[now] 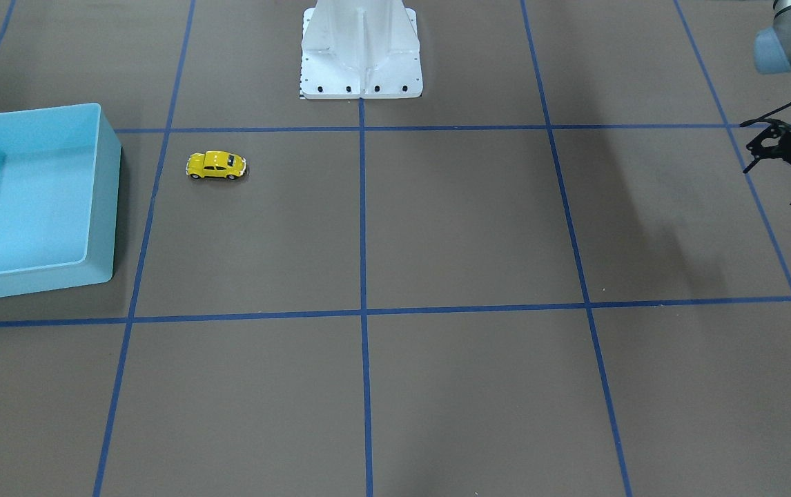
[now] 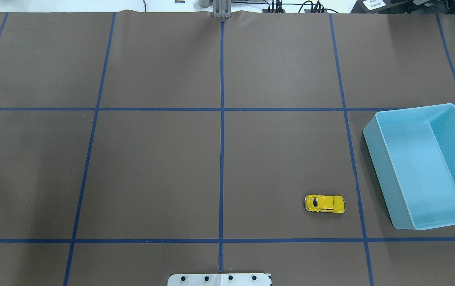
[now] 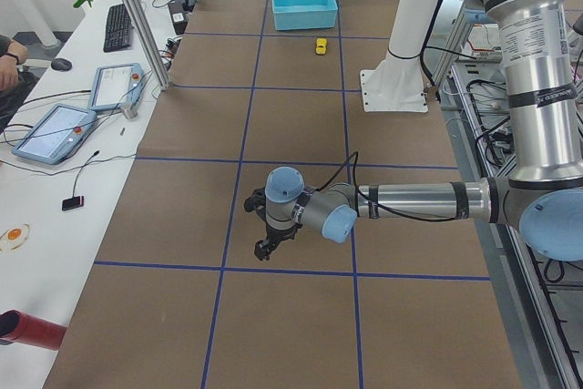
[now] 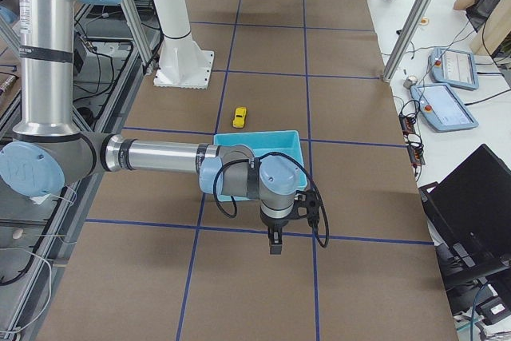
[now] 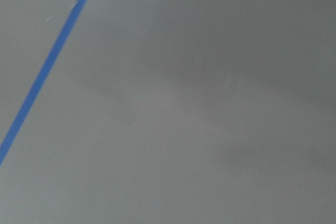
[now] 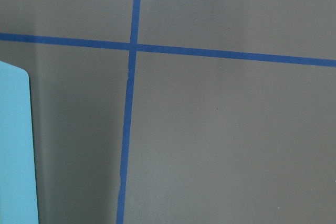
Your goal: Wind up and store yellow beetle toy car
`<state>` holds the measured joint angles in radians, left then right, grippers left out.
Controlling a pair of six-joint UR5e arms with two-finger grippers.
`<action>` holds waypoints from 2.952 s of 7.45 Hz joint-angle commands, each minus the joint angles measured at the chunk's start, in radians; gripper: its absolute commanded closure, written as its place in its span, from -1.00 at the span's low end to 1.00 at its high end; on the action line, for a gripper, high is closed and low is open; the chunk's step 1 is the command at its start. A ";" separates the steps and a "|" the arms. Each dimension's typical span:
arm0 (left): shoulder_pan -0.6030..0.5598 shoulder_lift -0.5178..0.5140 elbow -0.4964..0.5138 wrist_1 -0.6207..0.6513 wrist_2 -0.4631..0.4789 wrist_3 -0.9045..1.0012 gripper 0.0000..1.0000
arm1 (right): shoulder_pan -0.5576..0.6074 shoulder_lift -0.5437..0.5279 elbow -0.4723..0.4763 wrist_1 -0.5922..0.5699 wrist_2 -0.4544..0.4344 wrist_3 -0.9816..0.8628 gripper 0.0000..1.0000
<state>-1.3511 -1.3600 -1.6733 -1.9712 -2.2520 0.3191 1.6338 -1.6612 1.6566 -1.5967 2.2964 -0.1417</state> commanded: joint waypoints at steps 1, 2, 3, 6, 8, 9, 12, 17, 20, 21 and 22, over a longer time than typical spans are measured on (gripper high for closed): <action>-0.177 -0.010 0.001 0.174 -0.006 -0.002 -1.00 | 0.000 0.000 0.002 0.045 0.002 0.001 -0.99; -0.209 -0.010 0.001 0.192 -0.020 -0.018 -1.00 | 0.000 0.000 0.000 0.060 0.002 0.001 -0.99; -0.232 -0.008 0.021 0.196 -0.108 -0.082 -1.00 | -0.003 0.001 0.002 0.061 0.002 0.001 -0.99; -0.237 -0.010 0.050 0.169 -0.254 -0.336 -1.00 | -0.078 0.043 0.060 0.057 -0.009 0.011 -0.99; -0.237 -0.004 0.053 0.169 -0.253 -0.334 -1.00 | -0.106 0.099 0.091 0.049 -0.009 0.010 -0.99; -0.238 -0.002 0.050 0.167 -0.253 -0.333 -1.00 | -0.111 0.103 0.086 0.057 -0.008 -0.001 -0.99; -0.238 -0.008 0.043 0.170 -0.244 -0.328 -1.00 | -0.114 0.169 0.088 0.052 0.028 -0.064 -0.99; -0.295 -0.011 0.043 0.181 -0.209 -0.337 -1.00 | -0.274 0.213 0.163 0.029 -0.020 -0.046 -1.00; -0.292 -0.137 -0.026 0.528 -0.173 -0.327 -1.00 | -0.417 0.215 0.343 0.024 0.000 -0.035 -1.00; -0.293 -0.127 -0.046 0.517 -0.169 -0.322 -1.00 | -0.463 0.219 0.366 0.024 0.023 -0.050 -1.00; -0.292 -0.129 -0.045 0.512 -0.167 -0.321 -1.00 | -0.548 0.224 0.393 0.026 0.037 -0.056 -1.00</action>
<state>-1.6432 -1.4834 -1.7055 -1.4787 -2.4220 -0.0058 1.1766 -1.4421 2.0113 -1.5719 2.3128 -0.1883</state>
